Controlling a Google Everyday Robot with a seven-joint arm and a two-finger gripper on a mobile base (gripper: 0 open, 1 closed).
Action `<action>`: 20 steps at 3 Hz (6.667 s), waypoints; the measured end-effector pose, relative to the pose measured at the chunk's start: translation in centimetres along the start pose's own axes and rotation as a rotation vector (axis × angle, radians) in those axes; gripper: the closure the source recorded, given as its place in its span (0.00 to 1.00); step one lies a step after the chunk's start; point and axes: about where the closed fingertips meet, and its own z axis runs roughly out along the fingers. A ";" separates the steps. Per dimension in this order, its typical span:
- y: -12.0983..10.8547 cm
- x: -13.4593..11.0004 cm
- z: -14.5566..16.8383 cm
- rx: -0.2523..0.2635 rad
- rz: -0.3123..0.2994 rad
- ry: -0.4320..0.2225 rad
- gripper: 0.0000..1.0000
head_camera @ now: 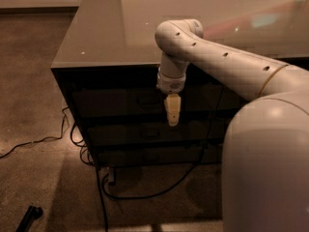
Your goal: Open top drawer
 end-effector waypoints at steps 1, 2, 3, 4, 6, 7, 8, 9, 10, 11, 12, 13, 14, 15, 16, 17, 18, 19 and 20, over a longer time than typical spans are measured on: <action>-0.5 1.7 0.6 -0.010 0.057 -0.065 0.00; -0.9 5.6 -0.9 0.052 0.183 -0.156 0.00; -0.9 5.6 -0.9 0.052 0.184 -0.157 0.00; -1.4 5.5 -0.2 0.067 0.202 -0.175 0.00; -3.1 7.2 -0.2 0.140 0.274 -0.159 0.00; -3.6 8.0 0.2 0.157 0.310 -0.151 0.00; -3.3 7.3 1.7 0.135 0.317 -0.164 0.00; -2.7 5.7 3.6 0.091 0.298 -0.181 0.00; -2.4 5.2 3.9 0.076 0.285 -0.183 0.19; -2.0 5.1 3.8 0.065 0.277 -0.180 0.42; -2.0 5.0 3.6 0.065 0.277 -0.180 0.65; -0.9 5.4 3.7 0.047 0.270 -0.161 0.88; -0.9 5.4 3.3 0.047 0.270 -0.161 1.00; 0.6 5.9 1.5 0.058 0.258 -0.135 1.00; 0.7 5.9 1.4 0.059 0.257 -0.133 0.81; 0.7 5.9 1.4 0.059 0.257 -0.133 0.58; 0.6 5.8 1.7 0.061 0.251 -0.154 0.35; -0.1 5.9 1.4 0.076 0.245 -0.170 0.12; -1.9 6.2 -0.1 0.103 0.259 -0.159 0.00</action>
Offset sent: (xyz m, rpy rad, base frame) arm 0.0244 -0.0578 -0.0040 0.1861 0.0335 -0.2056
